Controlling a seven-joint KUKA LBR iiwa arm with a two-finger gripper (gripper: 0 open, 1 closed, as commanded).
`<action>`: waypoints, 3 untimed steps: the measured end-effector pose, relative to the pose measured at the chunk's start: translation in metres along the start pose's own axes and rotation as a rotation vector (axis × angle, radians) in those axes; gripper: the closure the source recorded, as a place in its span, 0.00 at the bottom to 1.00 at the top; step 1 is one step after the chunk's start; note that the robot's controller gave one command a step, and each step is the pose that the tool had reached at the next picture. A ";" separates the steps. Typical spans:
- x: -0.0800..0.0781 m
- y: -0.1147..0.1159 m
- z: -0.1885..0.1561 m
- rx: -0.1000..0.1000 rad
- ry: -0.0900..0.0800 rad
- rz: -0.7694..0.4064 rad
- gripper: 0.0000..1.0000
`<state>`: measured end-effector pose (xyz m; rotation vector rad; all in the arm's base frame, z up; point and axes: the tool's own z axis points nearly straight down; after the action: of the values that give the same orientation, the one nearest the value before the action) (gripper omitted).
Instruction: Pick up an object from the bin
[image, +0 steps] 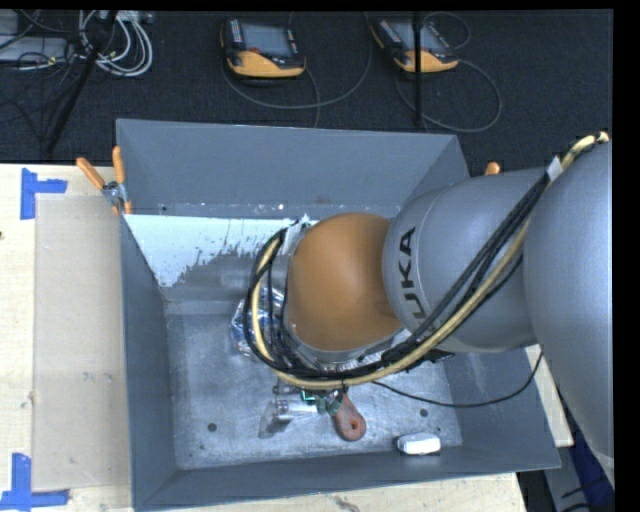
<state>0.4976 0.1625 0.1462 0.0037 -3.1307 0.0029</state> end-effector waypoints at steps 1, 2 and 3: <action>-0.002 -0.001 -0.004 -0.001 -0.008 0.006 1.00; -0.002 -0.001 -0.004 -0.001 -0.008 0.007 0.00; -0.002 -0.001 -0.004 -0.001 -0.008 0.007 0.00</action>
Offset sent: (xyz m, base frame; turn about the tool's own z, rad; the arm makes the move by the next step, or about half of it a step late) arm 0.0000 0.0000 0.0000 0.0000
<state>0.4999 0.1612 0.1501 -0.0080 -3.1382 0.0006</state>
